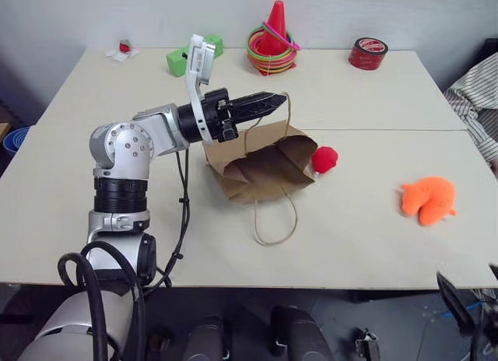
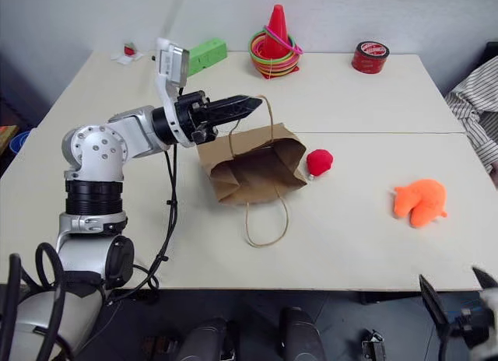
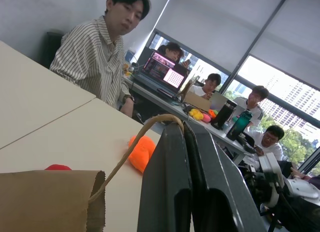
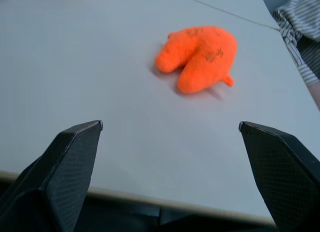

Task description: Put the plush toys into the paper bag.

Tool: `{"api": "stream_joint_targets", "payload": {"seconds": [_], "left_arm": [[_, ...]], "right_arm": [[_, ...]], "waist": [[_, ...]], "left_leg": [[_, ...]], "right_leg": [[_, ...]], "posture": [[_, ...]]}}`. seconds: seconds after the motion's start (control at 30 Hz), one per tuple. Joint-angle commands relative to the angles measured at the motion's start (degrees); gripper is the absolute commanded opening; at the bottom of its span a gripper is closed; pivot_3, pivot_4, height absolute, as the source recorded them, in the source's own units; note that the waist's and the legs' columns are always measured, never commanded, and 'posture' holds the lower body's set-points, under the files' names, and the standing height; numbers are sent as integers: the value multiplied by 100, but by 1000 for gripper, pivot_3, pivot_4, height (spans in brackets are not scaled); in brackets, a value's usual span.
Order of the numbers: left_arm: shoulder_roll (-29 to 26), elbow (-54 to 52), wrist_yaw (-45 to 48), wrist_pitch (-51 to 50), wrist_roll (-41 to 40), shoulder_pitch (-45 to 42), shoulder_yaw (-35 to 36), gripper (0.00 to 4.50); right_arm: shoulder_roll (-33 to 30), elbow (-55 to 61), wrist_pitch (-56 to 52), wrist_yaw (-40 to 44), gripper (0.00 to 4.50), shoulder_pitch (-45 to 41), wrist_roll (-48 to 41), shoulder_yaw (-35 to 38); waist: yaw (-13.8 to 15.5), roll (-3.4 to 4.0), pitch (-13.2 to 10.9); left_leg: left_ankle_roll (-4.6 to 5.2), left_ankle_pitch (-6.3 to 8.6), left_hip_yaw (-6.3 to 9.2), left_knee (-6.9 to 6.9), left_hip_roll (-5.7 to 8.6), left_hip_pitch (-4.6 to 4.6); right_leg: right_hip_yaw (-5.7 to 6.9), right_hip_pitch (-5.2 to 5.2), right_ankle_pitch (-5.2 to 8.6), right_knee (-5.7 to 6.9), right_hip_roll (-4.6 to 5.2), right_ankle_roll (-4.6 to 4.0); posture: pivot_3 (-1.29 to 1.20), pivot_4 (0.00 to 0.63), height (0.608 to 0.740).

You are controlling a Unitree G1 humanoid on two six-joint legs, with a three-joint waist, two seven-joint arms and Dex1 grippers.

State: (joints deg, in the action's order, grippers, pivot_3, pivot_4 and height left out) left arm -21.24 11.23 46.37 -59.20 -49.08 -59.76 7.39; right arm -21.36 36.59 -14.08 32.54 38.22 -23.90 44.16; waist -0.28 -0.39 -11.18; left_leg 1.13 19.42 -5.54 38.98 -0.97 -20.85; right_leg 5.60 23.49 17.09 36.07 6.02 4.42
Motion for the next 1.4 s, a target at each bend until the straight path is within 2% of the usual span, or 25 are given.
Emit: {"api": "stream_joint_targets", "payload": {"seconds": [0.03,0.13,0.27,0.3,0.37,0.57,0.73,0.8,0.9,0.97,1.0,1.1,1.23,1.4], "left_arm": [[-106,-247,152,127,40,-158,-10,0],[-123,-257,169,138,57,-151,-21,0],[-139,-346,164,178,124,-30,-91,0],[-130,-353,165,188,133,-14,-96,0],[-113,-360,158,218,161,9,-109,0],[-73,-295,189,295,223,-17,-139,0],[-42,-178,250,341,252,-97,-152,0],[-38,-100,278,367,273,-130,-146,0],[-33,15,320,394,318,-173,-150,0],[-13,88,313,370,307,-209,-131,0],[-4,129,316,371,316,-232,-128,0],[44,247,278,330,300,-311,-87,0],[93,282,309,260,265,-373,-105,0],[102,147,500,60,140,-392,-151,0]], "right_arm": [[-837,-288,-940,-382,4461,-685,76,-133],[-1479,-844,-1420,-527,4461,-1334,354,-421],[-2126,-2506,-1750,-760,4461,-2827,716,-1010],[-2216,-2869,-1789,-707,4292,-3115,751,-1175],[-2341,-3453,-1757,-627,3874,-3580,849,-1436],[-2527,-4024,-1950,-126,1917,-4192,629,-1687],[-2562,-3363,-2054,754,392,-4301,-152,-1523],[-2573,-2746,-2083,1117,21,-4269,-569,-1503],[-2611,-1701,-2408,1433,21,-4225,-1230,-1627],[-2553,-1052,-2828,1294,21,-4364,-1747,-1764],[-2529,-741,-3143,1144,21,-4468,-2041,-1903],[-2503,-86,-3628,817,21,-4788,-2209,-2707],[-1860,1,-4000,-131,21,-5527,-1992,-3610],[-1287,-969,-3516,-910,21,-6489,-527,-4871]], "waist": [[26,1,0],[83,1,0],[151,-3,-1],[165,-2,-1],[170,-3,-1],[157,-3,-1],[111,-2,-1],[89,0,-2],[98,0,-2],[124,-1,-2],[132,0,-2],[153,-1,-2],[158,-8,-6],[145,-8,-6]], "left_leg": [[2,-1,0,2,2,-4],[9,-5,5,8,8,-15],[23,-12,10,11,25,-32],[26,-13,9,12,26,-31],[30,-15,13,12,30,-34],[31,-15,13,12,28,-38],[30,-16,11,12,23,-33],[29,-16,10,12,23,-33],[28,-16,12,12,22,-32],[28,-16,14,13,24,-34],[28,-16,15,13,24,-35],[28,-16,20,14,24,-36],[28,-16,20,15,25,-42],[29,-16,19,16,30,-47]], "right_leg": [[0,1,0,0,2,0],[8,3,0,-1,9,0],[24,10,-1,-4,19,2],[26,7,-2,-5,23,3],[33,7,-3,-6,24,5],[39,4,-6,-2,22,10],[36,1,-8,-5,22,13],[36,3,-8,-4,19,13],[37,3,-8,-2,17,13],[39,2,-8,-3,13,13],[39,2,-8,-2,13,14],[39,1,-9,-6,24,14],[40,6,-9,-6,29,14],[47,6,-10,-1,27,15]], "posture": [[0,150,740],[0,150,740],[0,150,740],[0,150,740],[0,150,740],[0,150,740],[0,150,740],[0,150,740],[0,150,740],[0,150,740],[0,150,740],[0,150,740],[0,150,740],[0,150,740]]}}
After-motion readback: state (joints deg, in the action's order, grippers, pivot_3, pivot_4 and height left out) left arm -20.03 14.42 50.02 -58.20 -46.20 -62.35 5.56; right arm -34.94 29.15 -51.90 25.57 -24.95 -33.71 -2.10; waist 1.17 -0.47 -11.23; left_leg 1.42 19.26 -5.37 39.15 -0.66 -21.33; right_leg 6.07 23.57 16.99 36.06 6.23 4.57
